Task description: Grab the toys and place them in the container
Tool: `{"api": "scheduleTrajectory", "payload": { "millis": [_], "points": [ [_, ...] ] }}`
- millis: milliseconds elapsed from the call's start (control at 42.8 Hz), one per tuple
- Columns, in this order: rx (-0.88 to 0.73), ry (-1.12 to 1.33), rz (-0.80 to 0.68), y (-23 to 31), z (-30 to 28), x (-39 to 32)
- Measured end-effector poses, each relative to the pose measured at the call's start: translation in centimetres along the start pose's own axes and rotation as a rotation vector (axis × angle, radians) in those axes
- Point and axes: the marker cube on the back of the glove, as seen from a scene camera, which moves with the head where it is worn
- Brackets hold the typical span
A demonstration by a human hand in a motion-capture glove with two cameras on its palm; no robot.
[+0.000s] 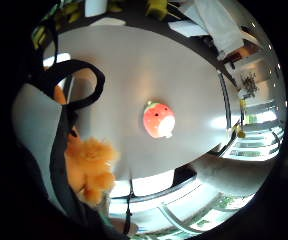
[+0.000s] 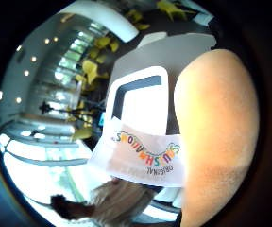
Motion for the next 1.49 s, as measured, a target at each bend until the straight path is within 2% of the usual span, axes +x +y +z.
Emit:
{"api": "scheduleTrajectory", "payload": {
  "millis": [117,234,397,444,537,654,1028,1261,1495],
  "points": [
    [-0.010,-0.007,0.077,0.1,0.2,-4.0],
    [-0.019,-0.035,-0.167,-1.5,0.8,-8.8],
    [-0.030,-0.057,-0.300,-2.9,1.9,-15.8],
    [-0.035,-0.051,-0.312,-3.3,2.3,-17.6],
    [-0.061,-0.042,-0.182,-3.2,3.3,-19.7],
    [-0.098,-0.042,-0.339,-3.9,4.7,-22.1],
    [-0.322,0.017,-0.327,-3.0,6.8,-21.8],
    [-0.242,0.001,-0.377,-2.5,5.3,-20.8],
    [-0.187,0.024,-0.368,-1.8,3.7,-19.3]
  ]
}}
